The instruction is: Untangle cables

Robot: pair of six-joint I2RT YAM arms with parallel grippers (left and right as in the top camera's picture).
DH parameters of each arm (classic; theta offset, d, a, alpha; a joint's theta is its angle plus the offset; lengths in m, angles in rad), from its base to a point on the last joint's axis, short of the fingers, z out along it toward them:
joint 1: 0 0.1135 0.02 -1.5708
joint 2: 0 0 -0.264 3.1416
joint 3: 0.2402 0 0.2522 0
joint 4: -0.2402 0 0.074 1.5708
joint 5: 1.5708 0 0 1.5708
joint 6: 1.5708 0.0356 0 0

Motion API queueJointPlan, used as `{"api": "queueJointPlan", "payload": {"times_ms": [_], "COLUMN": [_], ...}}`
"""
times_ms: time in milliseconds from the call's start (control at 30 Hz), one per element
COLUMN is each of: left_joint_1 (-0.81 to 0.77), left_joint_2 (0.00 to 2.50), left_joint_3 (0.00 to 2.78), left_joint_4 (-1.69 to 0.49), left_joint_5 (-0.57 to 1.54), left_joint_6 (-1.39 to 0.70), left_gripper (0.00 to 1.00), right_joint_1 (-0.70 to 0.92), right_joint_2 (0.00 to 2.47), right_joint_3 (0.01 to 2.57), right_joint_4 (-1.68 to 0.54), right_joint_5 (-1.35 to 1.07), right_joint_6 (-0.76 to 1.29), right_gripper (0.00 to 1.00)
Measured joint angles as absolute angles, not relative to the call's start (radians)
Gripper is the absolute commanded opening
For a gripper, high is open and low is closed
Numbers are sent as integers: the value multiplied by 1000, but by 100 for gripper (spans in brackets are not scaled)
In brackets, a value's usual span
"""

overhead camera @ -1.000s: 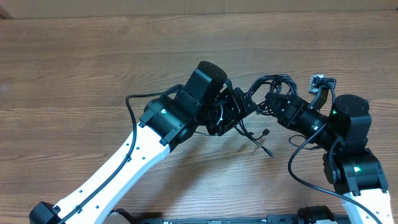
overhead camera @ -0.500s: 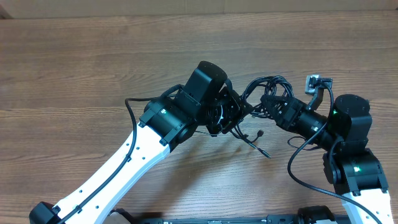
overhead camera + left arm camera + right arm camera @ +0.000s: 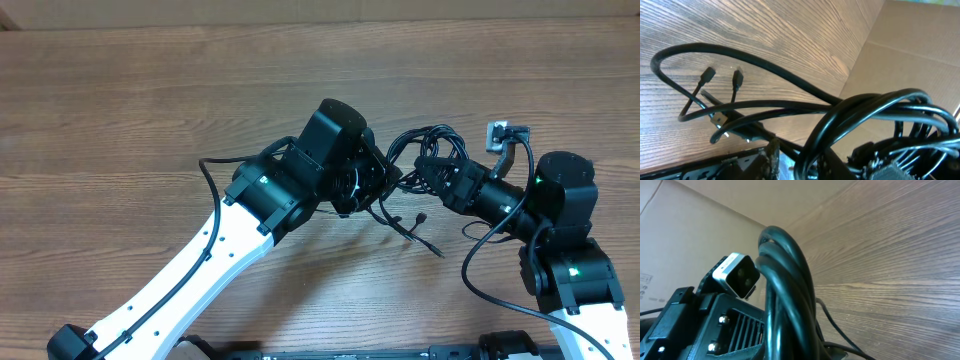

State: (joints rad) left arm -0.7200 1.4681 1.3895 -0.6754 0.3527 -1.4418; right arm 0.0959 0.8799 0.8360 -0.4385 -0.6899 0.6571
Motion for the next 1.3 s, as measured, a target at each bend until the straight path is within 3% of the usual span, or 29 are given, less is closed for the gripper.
{"api": "queueJointPlan", "payload": {"times_ms": [1300], "left_joint_1": [-766], "left_joint_2": [1468], "left_joint_3": [1390], "left_joint_4": [-649], "left_joint_5": [193], "left_joint_6": [-1469], "left_gripper": [13], "right_joint_1": [96], "right_joint_2": [886], "right_joint_3": [836], "right_joint_4": [-389], "right_joint_5": [-775], "right_joint_6": [654], "right_gripper": [4]}}
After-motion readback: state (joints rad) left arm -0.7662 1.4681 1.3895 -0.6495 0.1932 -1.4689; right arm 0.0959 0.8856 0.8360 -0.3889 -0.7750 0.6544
